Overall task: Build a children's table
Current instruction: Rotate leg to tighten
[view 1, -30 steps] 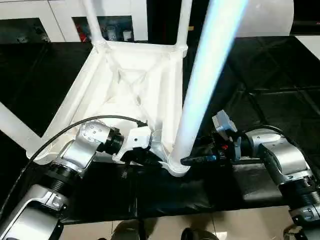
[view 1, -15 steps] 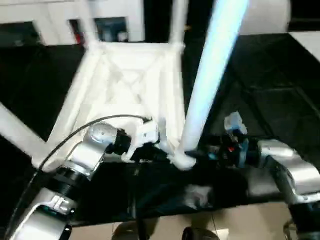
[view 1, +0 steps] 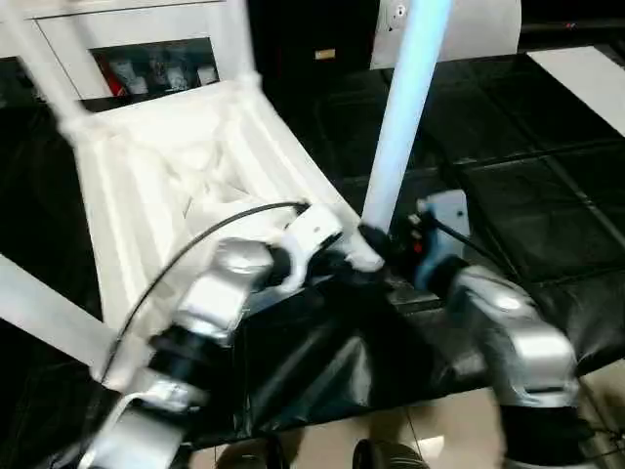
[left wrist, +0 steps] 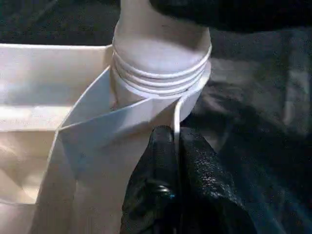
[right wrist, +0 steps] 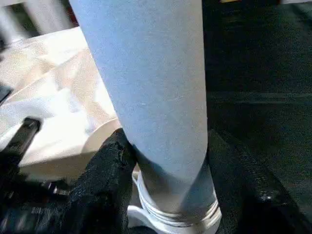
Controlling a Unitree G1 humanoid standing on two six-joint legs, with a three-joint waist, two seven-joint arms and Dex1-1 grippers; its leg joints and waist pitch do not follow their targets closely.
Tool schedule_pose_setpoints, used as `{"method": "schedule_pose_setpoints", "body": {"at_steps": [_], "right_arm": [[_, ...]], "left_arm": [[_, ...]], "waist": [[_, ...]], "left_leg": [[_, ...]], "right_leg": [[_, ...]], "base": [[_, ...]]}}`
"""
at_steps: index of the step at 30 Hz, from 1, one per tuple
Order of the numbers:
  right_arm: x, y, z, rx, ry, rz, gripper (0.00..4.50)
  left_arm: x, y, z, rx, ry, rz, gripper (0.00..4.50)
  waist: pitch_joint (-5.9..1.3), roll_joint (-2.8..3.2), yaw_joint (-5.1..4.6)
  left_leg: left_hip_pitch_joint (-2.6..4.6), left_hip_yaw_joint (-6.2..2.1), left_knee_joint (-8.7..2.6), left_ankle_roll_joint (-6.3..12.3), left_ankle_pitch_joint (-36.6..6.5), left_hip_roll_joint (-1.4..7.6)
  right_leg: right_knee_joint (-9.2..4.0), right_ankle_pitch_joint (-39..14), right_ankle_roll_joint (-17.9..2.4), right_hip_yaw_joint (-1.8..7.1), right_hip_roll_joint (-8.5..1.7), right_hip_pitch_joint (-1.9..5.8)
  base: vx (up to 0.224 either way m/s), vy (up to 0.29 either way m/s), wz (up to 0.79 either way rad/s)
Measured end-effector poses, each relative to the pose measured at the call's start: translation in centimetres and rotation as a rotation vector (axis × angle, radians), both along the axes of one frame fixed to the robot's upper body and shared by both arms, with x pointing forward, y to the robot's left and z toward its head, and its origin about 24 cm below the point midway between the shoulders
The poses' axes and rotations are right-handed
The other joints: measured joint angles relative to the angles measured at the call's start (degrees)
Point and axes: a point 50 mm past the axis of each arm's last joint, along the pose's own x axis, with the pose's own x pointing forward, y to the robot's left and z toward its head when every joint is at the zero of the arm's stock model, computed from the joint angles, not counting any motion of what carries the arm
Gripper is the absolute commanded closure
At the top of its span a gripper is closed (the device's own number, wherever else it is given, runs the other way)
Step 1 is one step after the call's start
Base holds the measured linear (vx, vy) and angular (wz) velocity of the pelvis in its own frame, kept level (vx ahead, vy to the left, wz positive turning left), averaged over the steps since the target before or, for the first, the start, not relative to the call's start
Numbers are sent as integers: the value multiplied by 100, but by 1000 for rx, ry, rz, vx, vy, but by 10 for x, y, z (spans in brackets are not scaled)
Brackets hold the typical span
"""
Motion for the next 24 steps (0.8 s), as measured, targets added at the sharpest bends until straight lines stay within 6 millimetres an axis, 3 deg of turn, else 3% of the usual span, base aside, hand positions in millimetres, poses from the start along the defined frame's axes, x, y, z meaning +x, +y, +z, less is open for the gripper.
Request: {"method": "schedule_pose_setpoints", "body": {"at_steps": [1, 4, 8, 15, 24], "right_arm": [[0, 1, 0, 4, -2, -10, 254], [-4, -2, 0, 5, -15, -17, 184], [-11, -9, -4, -11, -39, 54, 148], [-19, -25, -3, -31, -77, 309, 96], [-29, -47, 3, -113, -59, 722, 15]], "left_arm": [[0, 0, 1, 2, -5, 1, 450], [-1, -2, 2, 4, -11, -19, 450], [-4, 4, 3, 19, -36, -71, 450], [-13, 27, 1, 36, -67, -222, 450], [-23, 53, 0, 41, -18, -420, 450]], "waist": [[1, 0, 3], [2, 1, 23], [3, 2, 31], [20, 34, 76], [30, 18, 195]], "left_leg": [[-1, 0, -8, 0, 0, -1], [-6, 1, -27, 1, 1, -1], [-14, 3, -42, 24, 14, -2], [-18, 3, -45, 27, 16, 0], [-32, 3, -20, 31, 14, 0]], "right_leg": [[-6, -1, 1, 0, 0, 0], [-30, -1, 4, -3, 2, 1], [-41, -2, 7, -9, 2, -5], [-33, -6, 13, -16, 4, -11], [-20, -5, 13, -18, 1, -13]], "base": [[0, 0, 0], [0, 0, 0], [0, 0, 0], [0, 0, 0], [0, 0, 0]]}}
